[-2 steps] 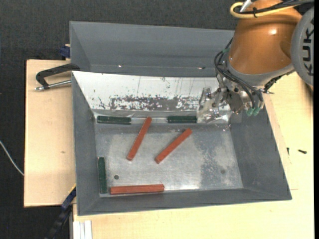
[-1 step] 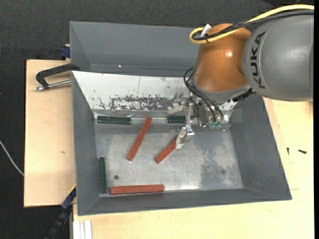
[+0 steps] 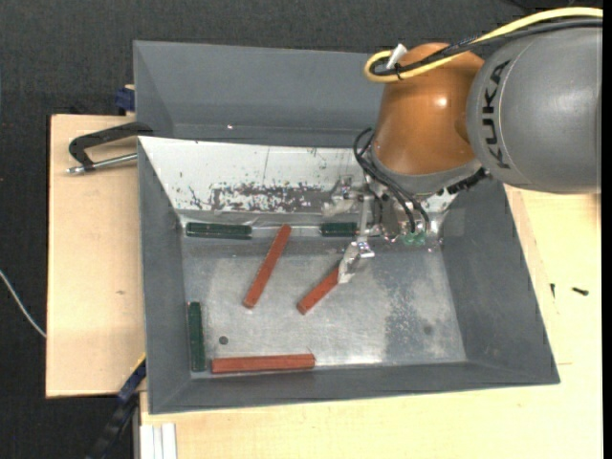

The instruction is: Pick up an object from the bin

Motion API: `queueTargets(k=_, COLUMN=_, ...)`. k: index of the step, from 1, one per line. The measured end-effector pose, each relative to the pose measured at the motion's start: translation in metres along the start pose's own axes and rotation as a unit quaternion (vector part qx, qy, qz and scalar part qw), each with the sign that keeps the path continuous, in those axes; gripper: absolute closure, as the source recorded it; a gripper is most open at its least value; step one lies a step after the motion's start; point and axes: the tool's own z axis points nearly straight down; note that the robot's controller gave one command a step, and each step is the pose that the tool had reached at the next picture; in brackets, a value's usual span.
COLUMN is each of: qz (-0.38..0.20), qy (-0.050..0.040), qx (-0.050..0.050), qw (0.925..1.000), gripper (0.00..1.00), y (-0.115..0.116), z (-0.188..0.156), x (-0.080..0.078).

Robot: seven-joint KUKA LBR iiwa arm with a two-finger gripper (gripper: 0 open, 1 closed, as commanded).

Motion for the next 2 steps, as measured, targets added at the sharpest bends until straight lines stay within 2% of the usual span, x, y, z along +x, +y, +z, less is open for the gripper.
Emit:
queueTargets(k=1, qz=0.038, qy=0.0042, qx=-0.001, qw=0.9993, gripper=1.0, y=-0.0075, z=0.0822, x=-0.0042)
queueTargets(k=2, qz=0.039, qy=-0.0118, qx=0.0, qw=0.9992, gripper=0.0, y=-0.0083, z=0.0793, x=-0.0105)
